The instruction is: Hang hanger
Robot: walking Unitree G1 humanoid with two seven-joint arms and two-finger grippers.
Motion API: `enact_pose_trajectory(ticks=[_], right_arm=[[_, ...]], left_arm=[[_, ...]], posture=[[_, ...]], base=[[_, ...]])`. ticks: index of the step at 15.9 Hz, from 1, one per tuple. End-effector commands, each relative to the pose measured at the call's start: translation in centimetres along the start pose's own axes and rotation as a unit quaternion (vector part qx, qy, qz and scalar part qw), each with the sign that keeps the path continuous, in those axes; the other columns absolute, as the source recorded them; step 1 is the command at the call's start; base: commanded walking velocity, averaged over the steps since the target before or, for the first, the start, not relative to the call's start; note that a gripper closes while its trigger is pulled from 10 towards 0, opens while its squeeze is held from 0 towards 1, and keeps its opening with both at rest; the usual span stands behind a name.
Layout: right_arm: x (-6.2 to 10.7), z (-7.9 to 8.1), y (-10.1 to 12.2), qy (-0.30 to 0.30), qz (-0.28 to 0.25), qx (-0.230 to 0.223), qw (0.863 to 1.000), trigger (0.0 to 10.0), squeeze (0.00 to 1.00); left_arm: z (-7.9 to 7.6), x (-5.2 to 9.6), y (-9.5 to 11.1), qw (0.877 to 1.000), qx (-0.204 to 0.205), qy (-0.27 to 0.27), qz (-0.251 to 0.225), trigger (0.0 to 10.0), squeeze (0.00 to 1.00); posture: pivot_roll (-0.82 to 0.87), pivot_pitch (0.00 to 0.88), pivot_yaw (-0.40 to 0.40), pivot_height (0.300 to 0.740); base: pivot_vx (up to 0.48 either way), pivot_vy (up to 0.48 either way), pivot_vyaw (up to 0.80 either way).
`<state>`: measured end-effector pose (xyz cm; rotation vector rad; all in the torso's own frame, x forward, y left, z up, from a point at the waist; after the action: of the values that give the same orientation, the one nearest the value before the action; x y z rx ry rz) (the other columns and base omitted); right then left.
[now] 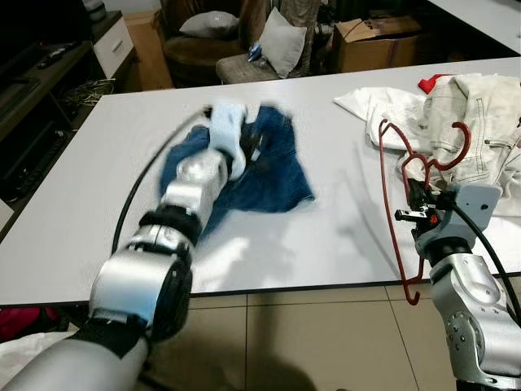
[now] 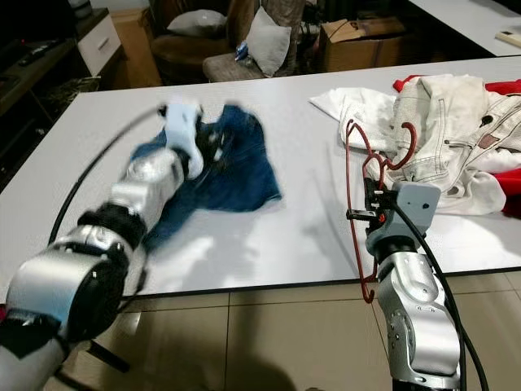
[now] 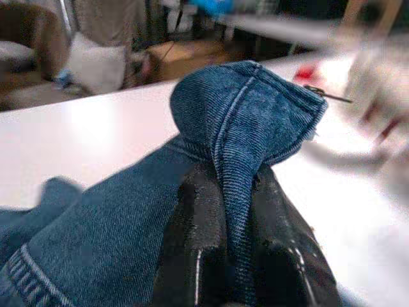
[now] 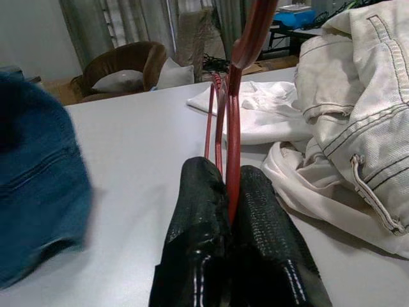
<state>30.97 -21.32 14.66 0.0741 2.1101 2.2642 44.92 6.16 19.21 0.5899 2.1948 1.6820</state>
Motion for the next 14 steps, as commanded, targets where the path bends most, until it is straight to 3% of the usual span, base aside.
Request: enact_pose_trajectory(ticks=[1, 2, 3, 4, 5, 6, 7, 8, 9, 11, 12, 13, 14], right_arm=[[-0.3, 0.4, -0.1, 0.004, 0.001, -0.004, 1.0, 10.0, 0.0], [-0.3, 0.4, 0.0, 0.004, -0.001, -0.004, 1.0, 10.0, 0.0], [-0.3, 0.4, 0.2, 0.001, -0.007, -0.006, 1.0, 10.0, 0.0], [-0.4, 0.3, 0.4, -0.002, -0.013, -0.009, 1.0, 10.0, 0.0], [-0.4, 0.3, 0.5, -0.003, -0.016, -0.01, 1.0, 10.0, 0.0], [-0.3, 0.3, 0.5, -0.004, -0.017, -0.012, 1.0, 10.0, 0.0], [-0.3, 0.3, 0.4, -0.005, -0.018, -0.012, 1.0, 10.0, 0.0], [-0.3, 0.3, 0.4, -0.006, -0.018, -0.013, 1.0, 10.0, 0.0], [-0.3, 0.3, 0.4, -0.007, -0.019, -0.014, 1.0, 10.0, 0.0], [-0.2, 0.3, 0.4, -0.008, -0.021, -0.014, 1.0, 10.0, 0.0], [-0.3, 0.3, 0.5, -0.008, -0.022, -0.014, 1.0, 10.0, 0.0], [-0.3, 0.3, 0.5, -0.009, -0.023, -0.014, 1.0, 10.0, 0.0], [-0.3, 0.2, 0.6, -0.009, -0.024, -0.014, 1.0, 10.0, 0.0]], left_arm=[[-0.9, -0.5, 3.7, 0.995, 0.081, -0.027, -0.057, 0.0, 0.0], [-1.5, -0.7, 5.9, 0.978, 0.178, -0.047, -0.098, 0.0, 0.0], [-1.5, -0.4, 10.4, 0.911, 0.364, -0.08, -0.174, 0.0, 0.0], [0.4, 0.3, 12.4, 0.853, 0.469, -0.065, -0.219, 0.0, 0.0], [1.6, 0.6, 12.2, 0.844, 0.485, -0.042, -0.224, 0.0, 0.0], [2.6, 0.8, 10.5, 0.891, 0.41, -0.003, -0.196, 0.0, 0.0], [2.1, 0.7, 7.0, 0.958, 0.261, 0.011, -0.12, 0.0, 0.0], [1.0, 0.9, 3.8, 0.991, 0.12, -0.011, -0.051, 0.0, 0.0], [0.1, 1.1, 2.0, 0.999, 0.035, -0.037, -0.012, 0.0, 0.0], [-1.7, 2.1, -1.7, 0.993, -0.032, -0.096, 0.053, 0.0, 0.0], [-1.6, 2.5, -2.9, 0.992, -0.047, -0.092, 0.075, 3.5, 0.0], [-1.0, 2.7, -3.4, 0.992, -0.056, -0.077, 0.083, 8.2, 0.0], [0.2, 3.3, -4.1, 0.99, -0.091, -0.047, 0.094, 10.0, 0.0]], posture=[[-0.15, 0.0, 0.123, 0.74], [-0.15, 0.0, 0.123, 0.74], [-0.15, 0.0, 0.125, 0.74], [-0.15, 0.0, 0.129, 0.74], [-0.15, 0.0, 0.131, 0.74], [-0.14, 0.0, 0.132, 0.74], [-0.14, 0.0, 0.135, 0.74], [-0.14, 0.0, 0.135, 0.74], [-0.14, 0.0, 0.135, 0.74], [-0.14, 0.0, 0.134, 0.74], [-0.14, 0.0, 0.135, 0.74], [-0.14, 0.0, 0.135, 0.74], [-0.14, 0.0, 0.133, 0.74]], base=[[0.0, 0.0, 0.0], [0.0, 0.0, 0.0], [0.0, 0.0, 0.0], [0.0, 0.0, 0.0], [0.0, 0.0, 0.0], [0.0, 0.0, 0.0], [0.0, 0.0, 0.0], [0.0, 0.0, 0.0], [0.0, 0.0, 0.0], [0.0, 0.0, 0.0], [0.0, 0.0, 0.0], [0.0, 0.0, 0.0], [0.0, 0.0, 0.0]])
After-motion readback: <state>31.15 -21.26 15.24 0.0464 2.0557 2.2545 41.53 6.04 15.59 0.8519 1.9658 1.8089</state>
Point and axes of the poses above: a point about 5 cm out from each wrist's last joint towards the gripper, its own x axis pointing back from the gripper into the wrist, its own y axis along the axis of the wrist's last joint, z = x × y, the point moved 5 cm from there along -x, pointing out of the wrist towards the gripper
